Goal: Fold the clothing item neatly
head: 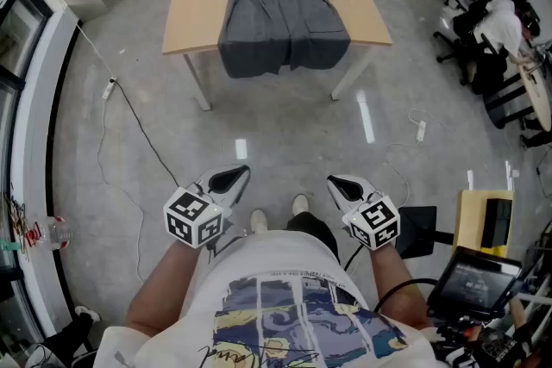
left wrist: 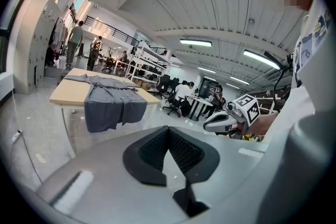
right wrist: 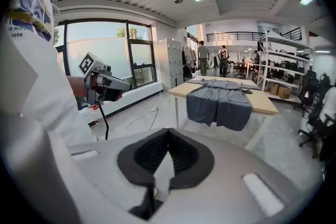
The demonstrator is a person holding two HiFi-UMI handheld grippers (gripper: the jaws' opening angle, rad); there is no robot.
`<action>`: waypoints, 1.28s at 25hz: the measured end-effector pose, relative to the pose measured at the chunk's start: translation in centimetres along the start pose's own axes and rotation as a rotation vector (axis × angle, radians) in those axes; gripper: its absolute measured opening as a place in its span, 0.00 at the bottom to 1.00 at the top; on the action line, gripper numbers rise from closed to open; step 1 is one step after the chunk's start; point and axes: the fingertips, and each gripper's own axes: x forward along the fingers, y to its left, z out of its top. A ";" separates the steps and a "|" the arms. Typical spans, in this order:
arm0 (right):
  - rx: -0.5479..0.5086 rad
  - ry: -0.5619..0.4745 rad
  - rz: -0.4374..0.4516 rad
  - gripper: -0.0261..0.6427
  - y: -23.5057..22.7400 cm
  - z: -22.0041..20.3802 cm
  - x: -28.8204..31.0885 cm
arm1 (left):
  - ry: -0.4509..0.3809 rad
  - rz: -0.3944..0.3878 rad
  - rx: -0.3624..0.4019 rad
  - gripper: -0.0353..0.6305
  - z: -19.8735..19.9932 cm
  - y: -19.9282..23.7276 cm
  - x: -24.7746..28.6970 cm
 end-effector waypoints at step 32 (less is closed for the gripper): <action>-0.016 0.058 0.122 0.07 -16.2 -0.6 0.4 | -0.001 0.202 -0.047 0.06 5.4 0.0 12.3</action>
